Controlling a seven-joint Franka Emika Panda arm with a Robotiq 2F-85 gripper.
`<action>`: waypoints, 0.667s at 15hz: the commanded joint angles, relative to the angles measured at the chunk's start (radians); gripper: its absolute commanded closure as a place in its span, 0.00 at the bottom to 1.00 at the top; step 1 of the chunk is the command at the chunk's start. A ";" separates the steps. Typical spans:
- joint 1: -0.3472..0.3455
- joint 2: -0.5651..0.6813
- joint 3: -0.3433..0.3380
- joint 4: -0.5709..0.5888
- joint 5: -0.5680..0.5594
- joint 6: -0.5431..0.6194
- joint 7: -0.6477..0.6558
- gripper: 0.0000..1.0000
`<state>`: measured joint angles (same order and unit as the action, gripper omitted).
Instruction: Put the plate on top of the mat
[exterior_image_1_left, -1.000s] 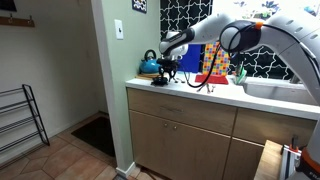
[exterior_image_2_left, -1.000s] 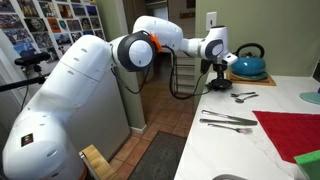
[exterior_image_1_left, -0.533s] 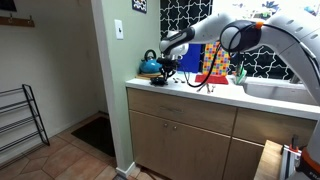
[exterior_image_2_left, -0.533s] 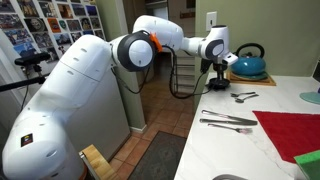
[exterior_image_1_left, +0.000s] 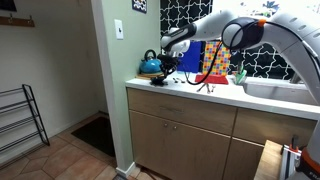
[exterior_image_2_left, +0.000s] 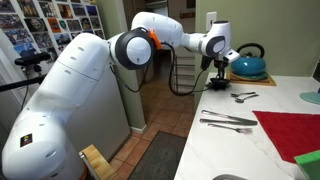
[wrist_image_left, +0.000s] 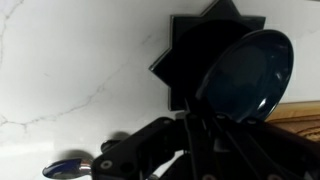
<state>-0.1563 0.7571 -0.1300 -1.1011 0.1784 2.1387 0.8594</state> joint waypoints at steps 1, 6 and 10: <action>-0.013 -0.039 0.010 -0.049 0.032 0.029 0.006 0.98; -0.016 -0.086 0.007 -0.115 0.052 0.089 0.015 0.98; -0.024 -0.206 0.001 -0.296 0.115 0.174 0.091 0.98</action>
<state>-0.1713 0.6835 -0.1310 -1.2026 0.2359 2.2398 0.9046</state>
